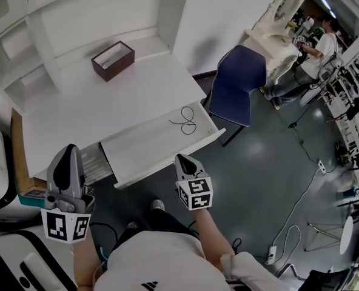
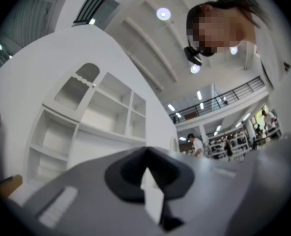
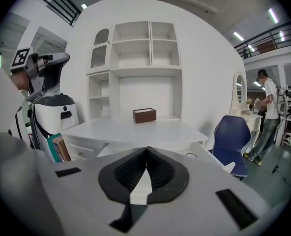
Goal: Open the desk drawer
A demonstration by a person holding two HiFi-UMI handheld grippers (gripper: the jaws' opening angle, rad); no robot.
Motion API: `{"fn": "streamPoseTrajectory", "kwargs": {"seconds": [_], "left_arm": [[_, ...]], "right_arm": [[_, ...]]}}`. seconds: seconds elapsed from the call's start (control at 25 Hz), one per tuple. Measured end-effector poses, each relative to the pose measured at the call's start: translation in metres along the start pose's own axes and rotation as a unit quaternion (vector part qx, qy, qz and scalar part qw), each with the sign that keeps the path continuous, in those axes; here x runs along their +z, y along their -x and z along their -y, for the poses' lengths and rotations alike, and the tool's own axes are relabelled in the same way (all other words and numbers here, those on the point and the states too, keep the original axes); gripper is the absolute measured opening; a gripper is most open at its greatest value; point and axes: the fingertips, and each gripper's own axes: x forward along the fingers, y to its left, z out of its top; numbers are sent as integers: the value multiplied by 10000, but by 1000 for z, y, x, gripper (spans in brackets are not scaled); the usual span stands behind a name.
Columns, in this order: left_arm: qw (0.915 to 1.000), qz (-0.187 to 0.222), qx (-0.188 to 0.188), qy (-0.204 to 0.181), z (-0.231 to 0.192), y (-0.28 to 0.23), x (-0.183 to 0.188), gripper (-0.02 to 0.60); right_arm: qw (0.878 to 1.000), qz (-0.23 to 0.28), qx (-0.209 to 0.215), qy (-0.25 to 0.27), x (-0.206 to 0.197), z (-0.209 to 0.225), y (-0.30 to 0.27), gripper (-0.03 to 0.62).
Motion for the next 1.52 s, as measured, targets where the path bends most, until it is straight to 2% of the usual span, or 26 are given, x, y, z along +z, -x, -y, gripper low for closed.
{"fn": "streamPoseTrajectory", "kwargs": {"seconds": [0.6,1.24,1.52], "left_arm": [[9994,149,-292,51,3,41,26,5],[9994,110,-328,79,-7,79,34,6],[9995,155,-258,112,-14,86,38,6]], "right_arm": [[9920,1189,-419,92,90,-30,81,-12],[9740,2118,-718,367,149,-73,152,-12],[9683,2317,-799,480,165,-82,166,-14]]}}
